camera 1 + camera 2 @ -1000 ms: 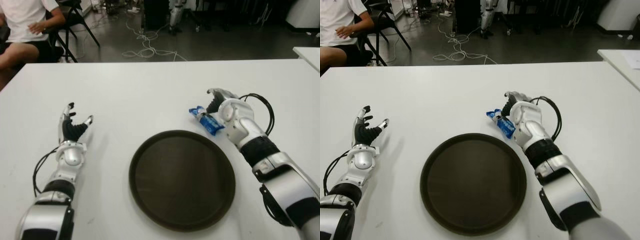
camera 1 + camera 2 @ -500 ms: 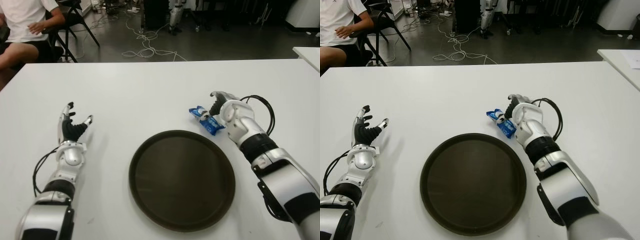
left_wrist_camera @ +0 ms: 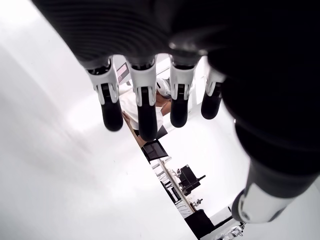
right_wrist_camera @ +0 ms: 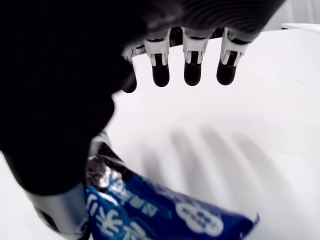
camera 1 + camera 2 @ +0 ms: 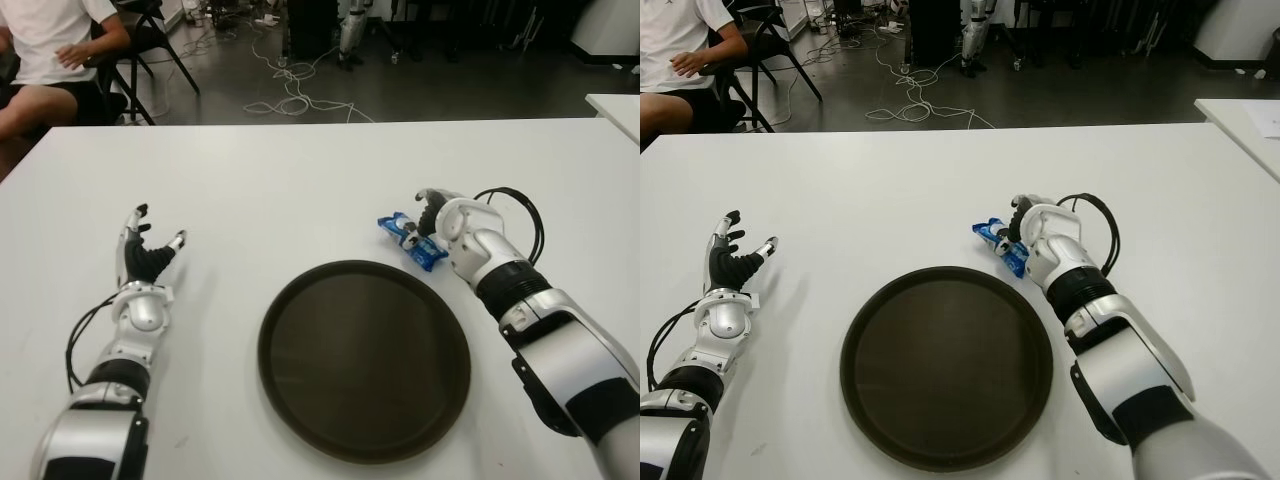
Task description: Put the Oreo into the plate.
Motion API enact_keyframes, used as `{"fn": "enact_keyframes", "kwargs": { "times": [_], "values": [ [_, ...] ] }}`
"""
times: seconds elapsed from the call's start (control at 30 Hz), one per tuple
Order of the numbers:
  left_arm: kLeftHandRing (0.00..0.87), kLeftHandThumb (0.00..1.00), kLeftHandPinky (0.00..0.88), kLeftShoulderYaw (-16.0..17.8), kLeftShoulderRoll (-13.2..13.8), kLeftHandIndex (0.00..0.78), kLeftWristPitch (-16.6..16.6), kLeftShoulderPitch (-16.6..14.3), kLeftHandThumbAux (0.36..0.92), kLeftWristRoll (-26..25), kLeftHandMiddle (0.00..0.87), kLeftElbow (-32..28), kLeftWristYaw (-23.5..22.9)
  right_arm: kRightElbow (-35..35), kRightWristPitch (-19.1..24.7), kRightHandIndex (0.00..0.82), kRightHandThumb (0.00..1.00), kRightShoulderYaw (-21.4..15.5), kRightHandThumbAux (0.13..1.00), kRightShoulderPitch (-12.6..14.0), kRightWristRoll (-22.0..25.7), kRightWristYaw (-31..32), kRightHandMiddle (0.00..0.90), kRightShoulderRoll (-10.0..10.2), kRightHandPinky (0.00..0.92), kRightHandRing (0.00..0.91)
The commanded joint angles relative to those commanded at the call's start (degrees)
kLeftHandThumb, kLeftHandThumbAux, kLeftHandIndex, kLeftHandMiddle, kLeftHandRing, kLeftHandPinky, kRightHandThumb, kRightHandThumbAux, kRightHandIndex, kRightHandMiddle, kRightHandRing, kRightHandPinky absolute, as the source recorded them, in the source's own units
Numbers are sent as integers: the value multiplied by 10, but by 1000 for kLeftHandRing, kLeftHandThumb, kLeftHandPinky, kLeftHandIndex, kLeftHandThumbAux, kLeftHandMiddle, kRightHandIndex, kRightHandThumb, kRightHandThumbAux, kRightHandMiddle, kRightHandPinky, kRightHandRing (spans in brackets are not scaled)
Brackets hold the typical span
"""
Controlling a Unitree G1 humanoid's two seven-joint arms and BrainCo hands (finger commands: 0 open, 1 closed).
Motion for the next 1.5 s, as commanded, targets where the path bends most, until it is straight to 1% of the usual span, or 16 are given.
{"fn": "enact_keyframes", "kwargs": {
  "times": [0.2, 0.3, 0.43, 0.57, 0.73, 1.0, 1.1, 1.3, 1.5],
  "values": [
    [156, 248, 182, 0, 1, 83, -2, 0, 712, 1, 140, 1, 3, -6, -5, 50, 0, 2, 807, 7, 3, -5, 103, -5, 0, 62],
    [144, 242, 156, 2, 1, 81, -1, 0, 712, -2, 132, 1, -1, -8, -7, 59, 0, 0, 801, 8, 7, -3, 108, -6, 0, 65],
    [139, 237, 149, 2, 0, 79, -1, 0, 709, -3, 129, 1, -2, -8, -6, 59, 0, 0, 799, 8, 8, -3, 108, -7, 0, 65],
    [135, 225, 143, 5, 0, 73, 3, -1, 712, -7, 129, 2, -10, -16, -19, 60, 0, 4, 811, 18, 5, -6, 101, -13, 0, 64],
    [140, 219, 162, 6, 0, 73, 1, -1, 711, -8, 130, 2, -11, -21, -21, 66, 0, 4, 819, 23, 6, -4, 108, -15, 0, 76],
    [143, 229, 150, 8, -1, 79, -3, 1, 707, -12, 132, -1, -16, -29, -23, 74, 0, 2, 825, 28, 11, 6, 127, -16, 0, 92],
    [146, 227, 162, 7, -1, 79, -5, 2, 712, -10, 132, -2, -14, -33, -28, 69, 0, 2, 820, 32, 11, 7, 134, -17, 0, 93],
    [157, 226, 190, 5, 0, 80, -3, 0, 715, -6, 141, -1, -10, -36, -34, 61, 0, 6, 825, 34, 8, 14, 120, -19, 0, 80],
    [156, 228, 183, 4, 2, 79, 0, 0, 705, -4, 140, 0, -10, -39, -28, 63, 0, 11, 825, 35, 6, 31, 117, -17, 0, 77]
  ]
}}
